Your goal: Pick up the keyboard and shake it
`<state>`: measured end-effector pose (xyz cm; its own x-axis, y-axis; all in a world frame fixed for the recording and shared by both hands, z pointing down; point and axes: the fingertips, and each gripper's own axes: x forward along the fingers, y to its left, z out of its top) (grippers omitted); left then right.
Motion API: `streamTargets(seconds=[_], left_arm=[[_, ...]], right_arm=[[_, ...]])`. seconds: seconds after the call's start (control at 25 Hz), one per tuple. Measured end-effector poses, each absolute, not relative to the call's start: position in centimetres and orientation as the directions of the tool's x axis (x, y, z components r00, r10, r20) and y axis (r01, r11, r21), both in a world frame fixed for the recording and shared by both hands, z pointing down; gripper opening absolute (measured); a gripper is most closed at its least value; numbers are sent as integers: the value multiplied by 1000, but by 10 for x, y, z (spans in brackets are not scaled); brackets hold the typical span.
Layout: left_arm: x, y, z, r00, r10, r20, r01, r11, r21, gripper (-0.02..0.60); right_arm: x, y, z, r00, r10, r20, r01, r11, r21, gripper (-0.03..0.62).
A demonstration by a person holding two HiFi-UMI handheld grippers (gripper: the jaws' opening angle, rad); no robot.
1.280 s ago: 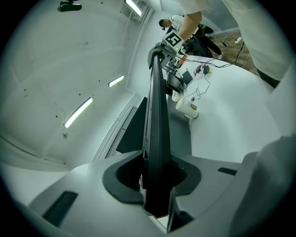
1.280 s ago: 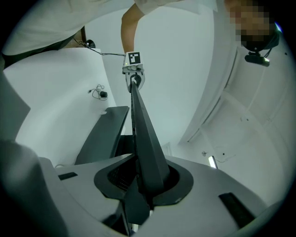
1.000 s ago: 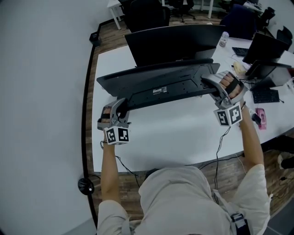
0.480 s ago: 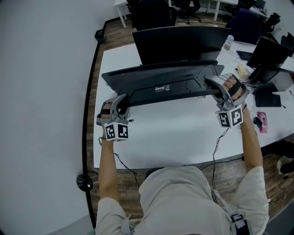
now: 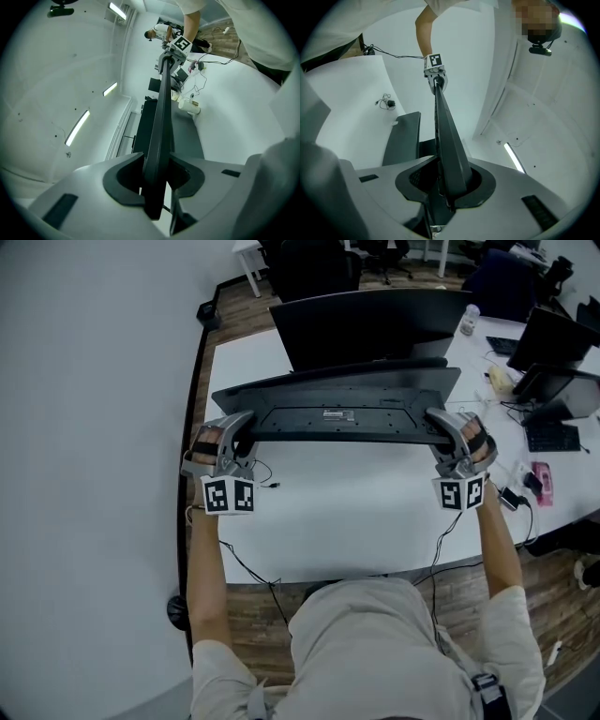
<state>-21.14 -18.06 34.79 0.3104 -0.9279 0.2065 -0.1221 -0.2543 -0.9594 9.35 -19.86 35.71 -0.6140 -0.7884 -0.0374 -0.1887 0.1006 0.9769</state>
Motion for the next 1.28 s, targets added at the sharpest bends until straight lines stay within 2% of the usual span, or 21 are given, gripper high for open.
streamTargets(seconds=[0.28,0.6,0.84,1.0,1.28], left_arm=[[-204,-176,335,325,-928,183,-57,-213,-976,123],[-203,-174,327,334,-933,138,-61,-167,-984,115],[-205,-166,307,348,-937,39,-91,-75,-993,115],[-206,-157,298,396,-917,53,-115,-106,-988,115],[-210,-152,317,492,-850,186,-201,-319,-926,115]], right_arm=[[100,-194,362,-590,-802,-95,-249,69,966,133],[102,-195,329,-596,-791,-138,-182,-35,983,135],[100,-192,299,-610,-775,-166,-173,-74,982,137],[97,-192,289,-645,-762,-61,-167,63,984,137],[89,-194,292,-701,-688,189,-105,361,926,140]])
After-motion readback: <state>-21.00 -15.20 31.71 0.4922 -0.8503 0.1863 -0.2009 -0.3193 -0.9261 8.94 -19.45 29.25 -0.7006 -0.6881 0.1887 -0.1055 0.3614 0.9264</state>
